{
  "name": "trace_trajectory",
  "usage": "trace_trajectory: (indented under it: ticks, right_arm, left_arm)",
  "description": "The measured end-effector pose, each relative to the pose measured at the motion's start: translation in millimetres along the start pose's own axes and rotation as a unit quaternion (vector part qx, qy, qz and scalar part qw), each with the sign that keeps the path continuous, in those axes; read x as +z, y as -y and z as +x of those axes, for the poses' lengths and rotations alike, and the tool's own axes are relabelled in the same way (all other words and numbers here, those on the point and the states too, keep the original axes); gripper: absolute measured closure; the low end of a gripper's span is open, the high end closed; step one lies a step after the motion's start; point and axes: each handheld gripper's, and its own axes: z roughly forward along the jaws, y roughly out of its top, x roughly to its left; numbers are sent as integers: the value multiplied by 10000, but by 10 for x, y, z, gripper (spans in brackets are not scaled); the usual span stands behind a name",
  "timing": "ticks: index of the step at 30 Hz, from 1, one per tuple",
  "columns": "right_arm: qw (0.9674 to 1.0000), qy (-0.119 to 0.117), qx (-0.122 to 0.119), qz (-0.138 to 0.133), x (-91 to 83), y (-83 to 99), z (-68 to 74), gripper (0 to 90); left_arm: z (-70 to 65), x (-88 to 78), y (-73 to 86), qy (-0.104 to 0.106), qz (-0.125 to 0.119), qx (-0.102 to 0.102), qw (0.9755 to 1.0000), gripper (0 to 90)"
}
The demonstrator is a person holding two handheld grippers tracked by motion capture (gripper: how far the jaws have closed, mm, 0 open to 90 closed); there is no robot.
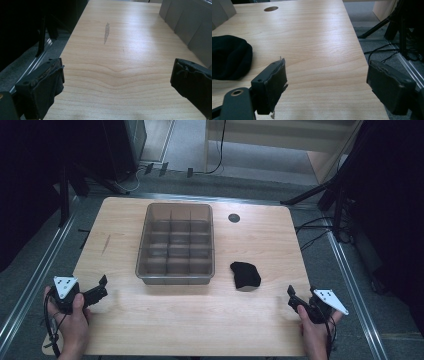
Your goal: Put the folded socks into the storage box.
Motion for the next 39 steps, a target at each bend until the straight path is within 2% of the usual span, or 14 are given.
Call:
trace_trajectory:
  ticks: [6,9,13,15,17,20,25,32,36,39]
  right_arm:
    - [9999,-7,-133,20,-13,-10,31,160]
    - [9996,-31,-280,34,-30,-30,62,163]
    - [9993,-110,-364,44,-54,-104,125,162]
    - [9987,-119,-491,87,-63,-153,167,161]
    - [9970,-68,-752,188,-64,-196,221,162]
    - [9937,-225,-1043,348,-44,-253,310,162]
    - [9907,-475,-1124,601,13,-377,507,162]
    - [9811,-631,-1509,1033,147,-618,784,161]
    - [9771,-710,-1556,1269,238,-748,920,161]
    - [9733,-868,-1581,1421,300,-816,1028,166]
  left_arm:
    - [-10,4,1,6,20,20,10000,0]
    - [-12,3,1,4,21,29,10000,0]
    - [-13,6,-1,-1,33,28,10000,0]
    - [-13,12,-3,-14,51,18,10000,0]
    - [-5,20,-7,-45,99,-34,9999,0]
    - [11,14,-7,-24,83,-96,9999,0]
    - [2,4,-1,38,74,-19,10000,0]
    - [7,15,-6,74,133,-23,9999,0]
    - [4,17,-5,100,125,-2,9999,0]
    - [4,21,-7,112,147,22,9998,0]
